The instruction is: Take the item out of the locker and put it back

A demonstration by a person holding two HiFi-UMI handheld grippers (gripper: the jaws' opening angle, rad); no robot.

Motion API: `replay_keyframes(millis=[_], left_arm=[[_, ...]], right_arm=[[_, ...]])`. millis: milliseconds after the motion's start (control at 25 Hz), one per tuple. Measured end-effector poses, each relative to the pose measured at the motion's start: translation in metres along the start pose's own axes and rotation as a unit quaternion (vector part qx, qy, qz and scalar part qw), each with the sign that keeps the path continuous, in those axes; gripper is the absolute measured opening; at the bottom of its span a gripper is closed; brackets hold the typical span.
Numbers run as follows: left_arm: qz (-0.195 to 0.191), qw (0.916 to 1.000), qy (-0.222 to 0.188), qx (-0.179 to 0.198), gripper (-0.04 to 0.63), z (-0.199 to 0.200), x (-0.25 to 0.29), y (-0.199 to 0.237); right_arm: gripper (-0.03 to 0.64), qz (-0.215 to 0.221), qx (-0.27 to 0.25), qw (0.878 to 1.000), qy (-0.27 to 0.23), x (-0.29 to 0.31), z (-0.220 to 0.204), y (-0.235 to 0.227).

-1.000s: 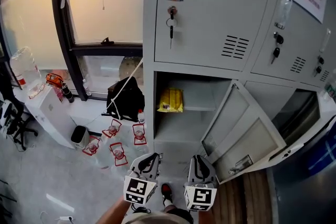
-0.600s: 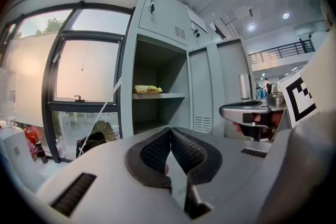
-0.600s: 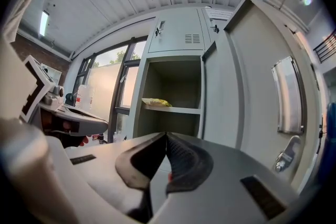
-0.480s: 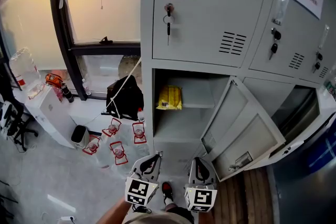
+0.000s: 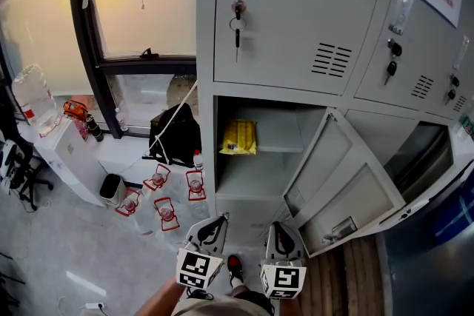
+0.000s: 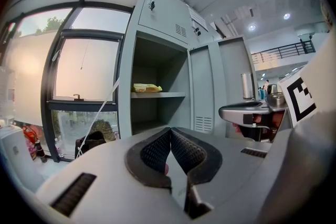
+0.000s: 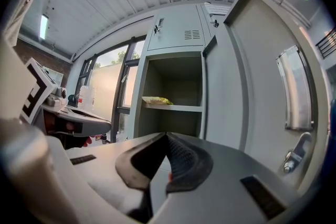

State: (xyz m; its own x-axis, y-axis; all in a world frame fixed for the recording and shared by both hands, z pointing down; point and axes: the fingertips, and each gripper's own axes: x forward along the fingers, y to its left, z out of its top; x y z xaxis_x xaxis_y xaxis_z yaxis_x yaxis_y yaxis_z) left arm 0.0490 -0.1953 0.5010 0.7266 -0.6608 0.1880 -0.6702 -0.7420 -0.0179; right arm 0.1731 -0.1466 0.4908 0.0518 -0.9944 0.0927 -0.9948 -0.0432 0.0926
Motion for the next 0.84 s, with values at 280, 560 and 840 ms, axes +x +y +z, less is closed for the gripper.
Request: replay_keyframes(millis=[280, 560, 840], left_arm=[[0.0, 1.0, 0.002, -0.002, 0.023, 0.0009, 0.0046, -0.0007], [0.0, 1.0, 0.003, -0.002, 0.023, 0.0001, 0.0072, -0.0017], [-0.002, 1.0, 0.003, -0.001, 0.023, -0.0001, 0.0091, -0.0039]], right_arm=[[0.018, 0.0, 0.0, 1.0, 0.002, 0.0024, -0.0022, -0.0032], [0.018, 0.001, -0.002, 1.0, 0.004, 0.0029, -0.0045, -0.0051], [0.018, -0.002, -0.002, 1.0, 0.006, 0.0021, -0.0053, -0.0082]])
